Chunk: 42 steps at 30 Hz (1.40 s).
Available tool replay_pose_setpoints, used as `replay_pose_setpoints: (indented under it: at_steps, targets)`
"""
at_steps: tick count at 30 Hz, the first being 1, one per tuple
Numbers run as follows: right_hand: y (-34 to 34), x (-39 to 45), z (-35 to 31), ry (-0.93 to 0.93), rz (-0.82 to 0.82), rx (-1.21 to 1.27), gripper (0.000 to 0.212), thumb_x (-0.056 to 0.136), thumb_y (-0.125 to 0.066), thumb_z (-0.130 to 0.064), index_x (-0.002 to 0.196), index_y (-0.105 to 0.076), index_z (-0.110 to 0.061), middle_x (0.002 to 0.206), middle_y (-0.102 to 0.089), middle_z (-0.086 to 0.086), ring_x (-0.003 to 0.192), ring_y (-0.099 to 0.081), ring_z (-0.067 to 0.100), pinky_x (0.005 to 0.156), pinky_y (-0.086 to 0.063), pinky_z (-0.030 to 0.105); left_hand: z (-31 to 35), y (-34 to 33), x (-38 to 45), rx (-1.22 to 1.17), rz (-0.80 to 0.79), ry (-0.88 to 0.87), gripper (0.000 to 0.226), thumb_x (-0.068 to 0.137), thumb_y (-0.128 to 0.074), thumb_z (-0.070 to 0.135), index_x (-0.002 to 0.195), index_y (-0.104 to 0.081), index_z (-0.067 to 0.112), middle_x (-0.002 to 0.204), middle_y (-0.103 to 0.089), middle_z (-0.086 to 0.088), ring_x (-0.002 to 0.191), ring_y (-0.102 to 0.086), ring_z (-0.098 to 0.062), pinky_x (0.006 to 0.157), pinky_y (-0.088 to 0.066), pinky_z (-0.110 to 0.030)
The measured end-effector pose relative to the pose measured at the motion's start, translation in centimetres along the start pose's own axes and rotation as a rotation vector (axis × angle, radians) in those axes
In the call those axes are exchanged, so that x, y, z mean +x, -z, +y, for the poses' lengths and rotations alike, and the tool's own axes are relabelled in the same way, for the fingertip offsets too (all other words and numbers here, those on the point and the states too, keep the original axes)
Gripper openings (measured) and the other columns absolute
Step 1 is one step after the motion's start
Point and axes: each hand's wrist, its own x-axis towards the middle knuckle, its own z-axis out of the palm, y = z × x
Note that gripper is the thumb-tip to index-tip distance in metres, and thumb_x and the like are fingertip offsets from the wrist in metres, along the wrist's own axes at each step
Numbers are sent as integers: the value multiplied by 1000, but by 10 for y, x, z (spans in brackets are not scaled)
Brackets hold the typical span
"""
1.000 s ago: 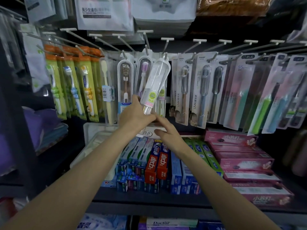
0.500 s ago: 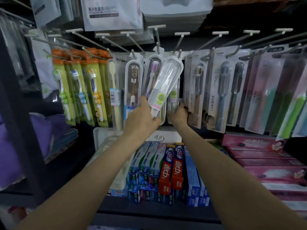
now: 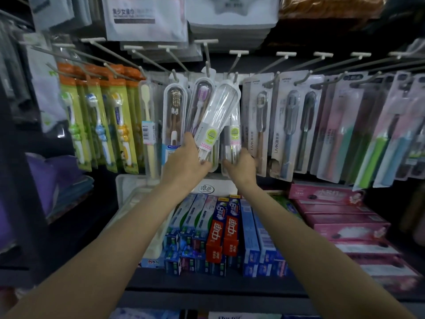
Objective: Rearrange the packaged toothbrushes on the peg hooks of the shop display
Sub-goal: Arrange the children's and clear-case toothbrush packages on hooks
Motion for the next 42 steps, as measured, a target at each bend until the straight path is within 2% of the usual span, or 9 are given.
replay_pose_setpoints:
  at_steps: [5, 9, 14, 18, 22, 25, 28, 33, 42]
  targets:
    - [14, -16, -5, 33, 12, -31, 25, 87, -63, -17, 88, -40, -7, 66, -35, -3, 56, -32, 6, 42, -34, 12, 6, -4, -4, -1, 23, 15, 44, 84, -62, 25, 114, -32, 11, 88, -54, -3, 69, -50, -19, 47, -30, -25]
    - [22, -20, -12, 3, -48, -33, 29, 88, -62, -19, 104, -45, -2, 75, -43, -3, 71, -45, 14, 43, -29, 16, 17, -10, -9, -94, -6, 50, 44, 82, -64, 24, 110, -32, 9, 77, -49, 3, 62, -46, -14, 45, -25, -19]
    - [37, -30, -7, -3, -215, -66, 54, 83, -67, -14, 127, -36, -2, 120, -58, 15, 111, -56, 29, 78, -42, 25, 27, -19, -21, -116, -89, 75, 45, 84, -64, 33, 110, -35, 11, 89, -48, 2, 74, -48, -15, 50, -30, -17]
    - [61, -30, -7, 141, -272, -230, 56, 84, -66, -14, 131, -38, -4, 123, -58, 13, 113, -54, 25, 78, -37, 16, 22, -19, -27, -150, -125, 72, 44, 82, -67, 38, 105, -38, 15, 96, -54, 3, 83, -52, -13, 67, -41, -26]
    - [77, -23, -24, 144, -141, -180, 46, 89, -59, -14, 130, -41, -3, 125, -55, 13, 116, -52, 27, 96, -43, 33, 22, -9, -28, -138, -133, 17, 47, 84, -64, 36, 116, -42, 10, 113, -60, -7, 97, -59, -20, 83, -50, -35]
    - [84, -21, -47, 155, -40, -3, 43, 94, -53, -23, 130, -42, -2, 123, -54, 10, 116, -50, 23, 93, -40, 28, 24, 5, -29, -110, -6, -65, 35, 89, -57, 23, 119, -45, 9, 114, -56, -8, 97, -56, -19, 84, -48, -32]
    - [85, -19, -66, 140, -49, 84, 58, 92, -55, -33, 137, -34, -5, 136, -46, 8, 126, -43, 23, 99, -37, 29, 25, 20, -25, -54, 140, -125, 37, 91, -51, 12, 127, -46, 11, 124, -44, -9, 109, -48, -23, 93, -42, -31]
    - [72, -9, -86, 125, -29, -8, 79, 85, -65, -30, 144, -20, -5, 146, -34, 13, 135, -33, 27, 108, -33, 38, 28, 23, -18, 52, -22, -109, 50, 94, -45, 12, 140, -35, 28, 149, -13, -15, 138, -15, -32, 104, -30, -38]
    - [58, -13, -87, 143, 17, -73, 63, 85, -66, -21, 135, -33, -2, 134, -47, 17, 124, -44, 31, 100, -42, 41, 25, 8, -13, 38, -82, -87, 58, 91, -50, 10, 143, -30, 24, 149, -12, -16, 137, -17, -34, 109, -28, -45]
